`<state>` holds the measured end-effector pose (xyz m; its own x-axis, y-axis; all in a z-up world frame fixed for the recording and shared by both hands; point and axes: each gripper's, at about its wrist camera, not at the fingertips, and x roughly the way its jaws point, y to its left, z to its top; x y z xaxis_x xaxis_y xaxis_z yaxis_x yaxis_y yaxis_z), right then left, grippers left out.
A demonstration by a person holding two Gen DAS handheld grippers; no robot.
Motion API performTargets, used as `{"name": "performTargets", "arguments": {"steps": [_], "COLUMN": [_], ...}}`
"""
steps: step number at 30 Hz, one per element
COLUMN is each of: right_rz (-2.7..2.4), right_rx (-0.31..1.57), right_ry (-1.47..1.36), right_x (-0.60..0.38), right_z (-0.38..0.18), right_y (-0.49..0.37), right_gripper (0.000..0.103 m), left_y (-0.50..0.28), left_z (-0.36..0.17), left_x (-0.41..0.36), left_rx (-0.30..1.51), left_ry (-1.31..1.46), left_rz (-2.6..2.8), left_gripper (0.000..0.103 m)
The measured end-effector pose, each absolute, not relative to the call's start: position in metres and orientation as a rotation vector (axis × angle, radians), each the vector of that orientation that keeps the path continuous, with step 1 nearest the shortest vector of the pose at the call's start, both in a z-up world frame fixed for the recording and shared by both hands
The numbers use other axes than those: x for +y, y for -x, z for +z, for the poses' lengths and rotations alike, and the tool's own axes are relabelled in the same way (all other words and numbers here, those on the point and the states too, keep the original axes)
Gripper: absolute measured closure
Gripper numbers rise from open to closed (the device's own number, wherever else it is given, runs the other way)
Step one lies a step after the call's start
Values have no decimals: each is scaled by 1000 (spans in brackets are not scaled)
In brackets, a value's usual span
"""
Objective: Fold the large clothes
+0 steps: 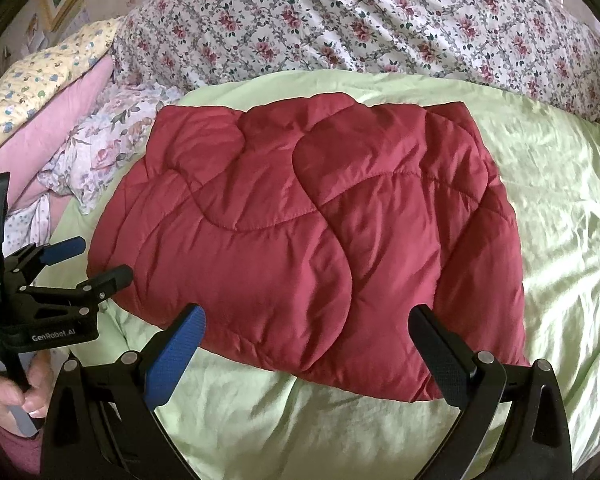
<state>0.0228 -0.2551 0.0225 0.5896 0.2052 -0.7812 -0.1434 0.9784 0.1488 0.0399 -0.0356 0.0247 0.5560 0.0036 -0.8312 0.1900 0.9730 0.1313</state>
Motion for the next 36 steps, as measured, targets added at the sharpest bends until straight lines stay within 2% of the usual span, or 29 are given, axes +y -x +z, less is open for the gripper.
{"name": "performTargets", "arguments": {"steps": [36], "right_rz": [211], "right_rx": [924], "right_ry": [-73], "right_x": [-252], "right_z": [25], "right_y": [-31], "right_gripper": [1], "left_y": [-46], "left_z": [26], "left_x": [-37], "left_rx": [952], "left_ry": [-240], "left_rz": [-92], "left_gripper": [5]}}
